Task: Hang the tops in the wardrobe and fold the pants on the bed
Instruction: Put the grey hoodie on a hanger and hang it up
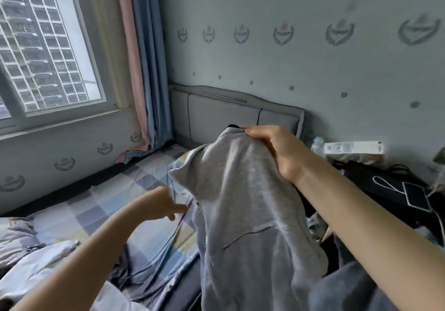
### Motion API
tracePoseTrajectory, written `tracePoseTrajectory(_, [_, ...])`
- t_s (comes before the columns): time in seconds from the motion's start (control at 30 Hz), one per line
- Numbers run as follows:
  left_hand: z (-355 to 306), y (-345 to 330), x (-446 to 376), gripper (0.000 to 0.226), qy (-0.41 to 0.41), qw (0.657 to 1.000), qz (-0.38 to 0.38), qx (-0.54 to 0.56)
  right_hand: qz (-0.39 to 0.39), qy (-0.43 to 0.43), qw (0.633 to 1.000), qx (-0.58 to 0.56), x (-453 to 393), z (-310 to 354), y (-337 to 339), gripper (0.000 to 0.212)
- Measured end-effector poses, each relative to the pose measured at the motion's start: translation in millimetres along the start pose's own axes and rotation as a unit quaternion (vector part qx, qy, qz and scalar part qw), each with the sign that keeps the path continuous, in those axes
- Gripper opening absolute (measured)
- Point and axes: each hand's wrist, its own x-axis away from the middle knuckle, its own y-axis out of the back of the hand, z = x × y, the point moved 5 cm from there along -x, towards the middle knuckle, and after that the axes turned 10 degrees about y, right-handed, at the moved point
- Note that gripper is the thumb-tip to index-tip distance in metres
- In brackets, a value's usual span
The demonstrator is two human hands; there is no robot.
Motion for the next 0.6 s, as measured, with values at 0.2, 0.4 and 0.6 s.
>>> tracePoseTrajectory(0.2, [-90.1,-37.0,-7.3,0.111,-0.12,0.931,0.105,0.329,-0.009,0.11,0.993,0.032,40.2,57.0,42.8,0.024])
tracePoseTrajectory(0.4, [-183.2,-46.1,-19.0,0.094,-0.249,0.884,0.145,0.369,0.007,0.181,0.981,0.065,82.4,100.4,88.0,0.023])
tracePoseTrajectory(0.6, [-282.2,-124.1,-31.7,0.052,-0.149,0.82,0.454,0.316,-0.084,0.215,0.969,0.089,117.7,129.7,137.1,0.021])
